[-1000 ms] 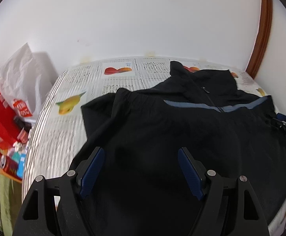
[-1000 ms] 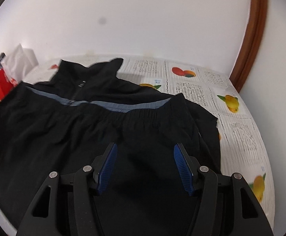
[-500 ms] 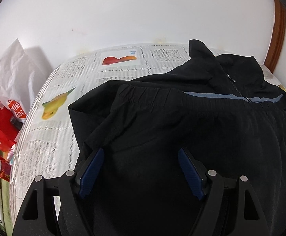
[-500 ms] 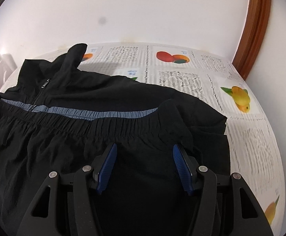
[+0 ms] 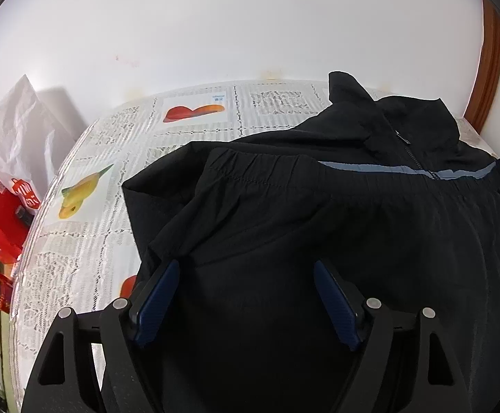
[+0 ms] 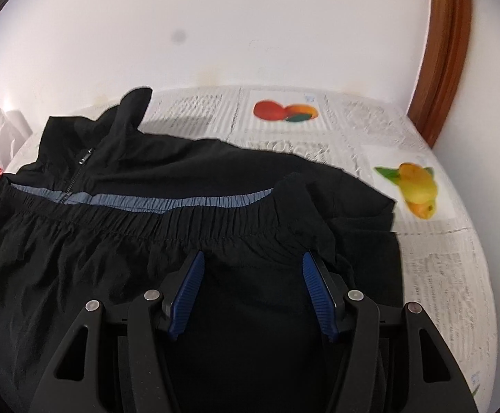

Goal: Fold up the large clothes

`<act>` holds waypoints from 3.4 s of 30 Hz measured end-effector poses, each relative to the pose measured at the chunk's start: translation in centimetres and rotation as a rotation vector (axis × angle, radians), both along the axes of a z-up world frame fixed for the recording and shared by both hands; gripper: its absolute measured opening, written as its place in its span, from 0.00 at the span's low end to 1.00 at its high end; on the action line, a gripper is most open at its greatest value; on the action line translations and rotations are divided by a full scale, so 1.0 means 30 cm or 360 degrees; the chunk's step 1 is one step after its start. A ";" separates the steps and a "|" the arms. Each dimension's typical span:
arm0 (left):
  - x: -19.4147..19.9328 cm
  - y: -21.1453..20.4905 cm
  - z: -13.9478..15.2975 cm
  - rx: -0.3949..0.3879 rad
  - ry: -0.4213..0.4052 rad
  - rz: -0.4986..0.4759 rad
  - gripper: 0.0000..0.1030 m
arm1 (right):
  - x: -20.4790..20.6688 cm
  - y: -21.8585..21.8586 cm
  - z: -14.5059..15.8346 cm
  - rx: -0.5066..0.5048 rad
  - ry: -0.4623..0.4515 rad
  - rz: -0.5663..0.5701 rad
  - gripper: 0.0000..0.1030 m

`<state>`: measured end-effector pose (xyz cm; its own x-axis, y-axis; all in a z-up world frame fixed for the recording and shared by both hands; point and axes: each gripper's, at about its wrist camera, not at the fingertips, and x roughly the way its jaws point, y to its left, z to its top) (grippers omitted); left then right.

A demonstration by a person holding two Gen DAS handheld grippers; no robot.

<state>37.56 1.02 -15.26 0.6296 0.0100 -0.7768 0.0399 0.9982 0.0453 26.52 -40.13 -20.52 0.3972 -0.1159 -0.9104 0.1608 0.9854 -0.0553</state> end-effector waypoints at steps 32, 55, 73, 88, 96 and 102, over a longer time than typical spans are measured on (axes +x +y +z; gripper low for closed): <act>-0.597 0.313 0.121 -0.0119 -0.0074 0.0109 0.80 | -0.410 0.704 0.141 0.0034 0.0038 0.0127 0.61; -0.833 0.469 -0.020 -0.0142 0.0086 0.0296 0.80 | -0.598 1.218 0.188 -0.0083 -0.0044 0.0737 0.61; -0.796 0.468 -0.044 -0.0183 0.0077 0.0255 0.80 | -0.374 1.478 0.095 -0.0107 -0.0055 0.0874 0.40; -0.740 0.207 0.054 -0.0214 -0.0059 -0.0012 0.80 | -0.402 0.904 0.388 0.0739 -0.0549 0.0239 0.13; -0.709 -0.008 0.103 -0.0235 -0.0127 -0.0235 0.80 | -0.480 0.599 0.325 0.0875 -0.0590 -0.0227 0.12; -0.696 -0.161 0.092 -0.0273 -0.0097 -0.0379 0.80 | -0.504 0.529 0.222 0.0818 -0.0320 -0.0291 0.22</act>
